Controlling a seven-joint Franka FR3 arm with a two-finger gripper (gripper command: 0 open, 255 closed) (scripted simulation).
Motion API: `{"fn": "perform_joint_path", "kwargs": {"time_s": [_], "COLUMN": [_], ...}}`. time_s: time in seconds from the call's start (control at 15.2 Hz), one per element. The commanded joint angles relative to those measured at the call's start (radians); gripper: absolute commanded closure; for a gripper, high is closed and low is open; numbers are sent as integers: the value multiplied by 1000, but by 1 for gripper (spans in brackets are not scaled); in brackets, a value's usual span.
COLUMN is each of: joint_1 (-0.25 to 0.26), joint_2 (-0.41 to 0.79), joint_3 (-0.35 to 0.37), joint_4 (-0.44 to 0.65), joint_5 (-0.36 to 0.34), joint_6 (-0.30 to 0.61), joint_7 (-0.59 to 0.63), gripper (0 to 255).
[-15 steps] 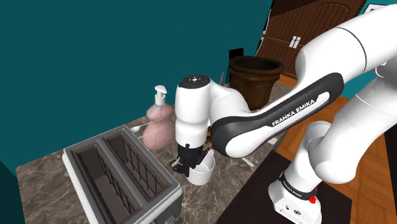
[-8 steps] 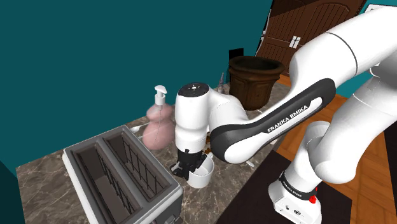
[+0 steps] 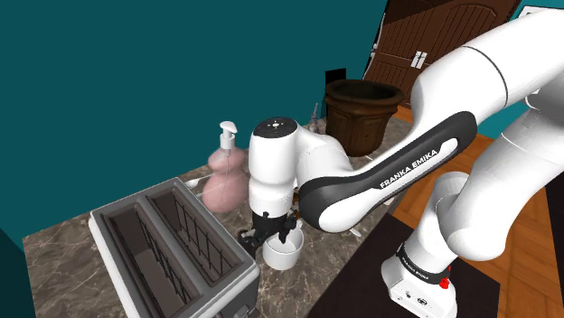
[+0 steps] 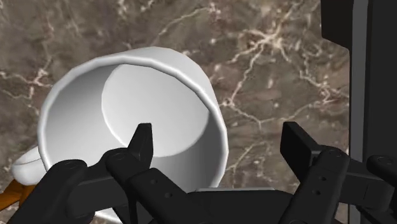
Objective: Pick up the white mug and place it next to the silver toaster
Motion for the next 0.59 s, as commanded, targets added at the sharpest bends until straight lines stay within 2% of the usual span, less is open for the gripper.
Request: {"fn": "perform_joint_path", "kwargs": {"time_s": [0.0, 0.07, 0.33, 0.53], "joint_1": [0, 0, 3, 3], "joint_2": [0, 0, -72, -72], "joint_3": [0, 0, -14, -14], "joint_4": [0, 0, 71, 71], "joint_5": [0, 0, 33, 32], "joint_6": [0, 0, -136, -136], "joint_7": [0, 0, -27, -27], "gripper": [0, 0, 0, 0]}}
